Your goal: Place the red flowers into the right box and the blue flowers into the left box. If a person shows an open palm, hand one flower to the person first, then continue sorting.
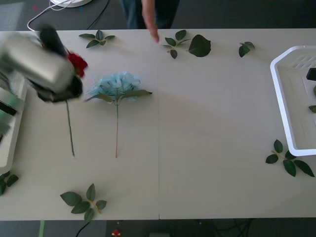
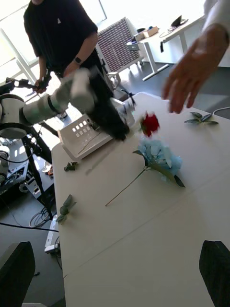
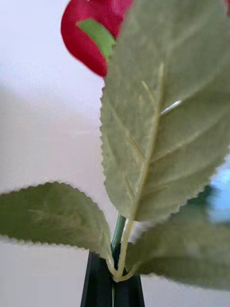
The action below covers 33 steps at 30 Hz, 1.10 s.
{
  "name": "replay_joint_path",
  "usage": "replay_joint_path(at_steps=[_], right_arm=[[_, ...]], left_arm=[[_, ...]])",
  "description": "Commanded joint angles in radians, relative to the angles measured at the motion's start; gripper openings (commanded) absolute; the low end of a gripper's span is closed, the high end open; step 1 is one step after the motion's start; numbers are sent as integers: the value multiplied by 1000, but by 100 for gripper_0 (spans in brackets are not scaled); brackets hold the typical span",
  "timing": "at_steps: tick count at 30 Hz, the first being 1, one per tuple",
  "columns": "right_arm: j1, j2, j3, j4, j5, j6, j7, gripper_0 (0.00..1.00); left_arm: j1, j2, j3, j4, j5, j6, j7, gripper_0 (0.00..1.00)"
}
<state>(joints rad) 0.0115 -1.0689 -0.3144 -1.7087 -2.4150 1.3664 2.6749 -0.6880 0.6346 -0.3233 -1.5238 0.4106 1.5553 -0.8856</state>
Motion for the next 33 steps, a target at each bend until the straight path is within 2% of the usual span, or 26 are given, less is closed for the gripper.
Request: replay_joint_path(at_steps=[1,7,14,22,26,28,33], right_arm=[[13,-46,-22,-23,-6,5,30,100],[13,-46,-22,-23,-6,5,30,100],[13,-46,-22,-23,-6,5,30,100],[13,-46,-22,-23,-6,5,30,100],[13,-46,-22,-23,-6,5,30,100],[53,-14,14,-3,5,7,30,100],[58,-16,21,-3,-4,-3,30,100]], left_arm=[[50,-10,188,-302,36,193,13,0],[148,-10,380,-579,154,351,-36,0],[220,-23,523,-791,306,356,-154,0],[239,-90,533,-949,421,135,-346,0],[239,-135,533,-970,502,-3,-417,0],[239,-164,527,-974,551,-86,-421,0],[239,-220,423,-980,579,-279,-421,0]])
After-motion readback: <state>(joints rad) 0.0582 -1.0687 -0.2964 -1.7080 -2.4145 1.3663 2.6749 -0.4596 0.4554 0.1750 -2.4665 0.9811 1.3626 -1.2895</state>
